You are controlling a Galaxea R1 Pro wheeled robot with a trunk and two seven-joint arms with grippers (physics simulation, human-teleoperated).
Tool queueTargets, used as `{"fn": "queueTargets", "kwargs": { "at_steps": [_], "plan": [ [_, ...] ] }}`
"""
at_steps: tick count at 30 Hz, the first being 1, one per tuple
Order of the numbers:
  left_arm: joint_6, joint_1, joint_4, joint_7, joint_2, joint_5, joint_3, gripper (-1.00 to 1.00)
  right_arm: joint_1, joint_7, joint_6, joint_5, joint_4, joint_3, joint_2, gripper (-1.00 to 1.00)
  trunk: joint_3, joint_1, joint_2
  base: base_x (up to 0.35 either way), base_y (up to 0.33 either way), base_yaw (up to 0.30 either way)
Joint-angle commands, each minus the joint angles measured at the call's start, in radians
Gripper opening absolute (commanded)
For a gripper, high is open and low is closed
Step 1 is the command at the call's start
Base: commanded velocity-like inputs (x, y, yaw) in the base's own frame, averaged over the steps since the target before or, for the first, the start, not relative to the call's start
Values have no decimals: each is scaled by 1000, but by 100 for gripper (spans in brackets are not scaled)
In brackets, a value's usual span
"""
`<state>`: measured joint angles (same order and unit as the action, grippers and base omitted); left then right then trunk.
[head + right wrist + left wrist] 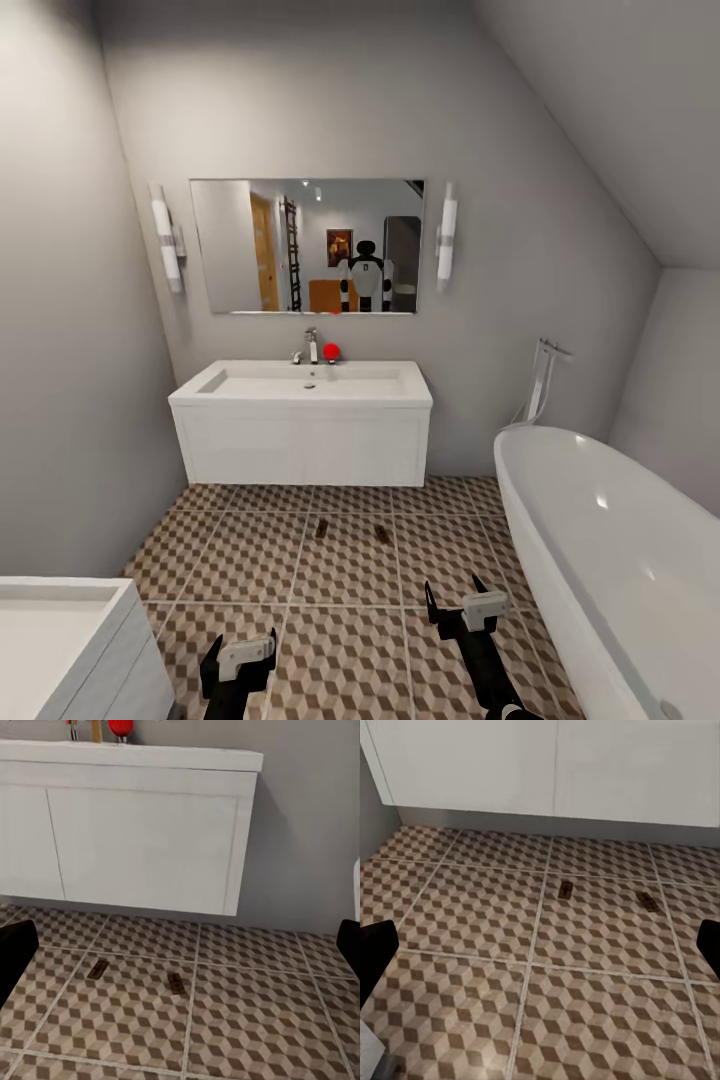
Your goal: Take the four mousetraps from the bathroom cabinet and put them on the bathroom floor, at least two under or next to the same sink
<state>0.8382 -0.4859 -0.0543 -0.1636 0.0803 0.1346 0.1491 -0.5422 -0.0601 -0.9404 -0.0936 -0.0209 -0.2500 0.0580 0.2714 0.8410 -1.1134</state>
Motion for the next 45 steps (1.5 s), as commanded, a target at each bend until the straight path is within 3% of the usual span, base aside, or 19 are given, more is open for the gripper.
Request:
{"fn": "queueTargets", "kwargs": {
  "at_steps": [1, 45],
  "plan": [
    [5, -2, -4, -1, 1, 10, 9, 100, -1, -3, -3, -9, 1, -9, 0, 100, -2, -4, 6, 0, 0, 0],
    [4, -1, -4, -1, 1, 10, 9, 100, -1, -3, -3, -9, 1, -9, -1, 100, -140, -173, 314, 0, 0, 0]
  ]
}}
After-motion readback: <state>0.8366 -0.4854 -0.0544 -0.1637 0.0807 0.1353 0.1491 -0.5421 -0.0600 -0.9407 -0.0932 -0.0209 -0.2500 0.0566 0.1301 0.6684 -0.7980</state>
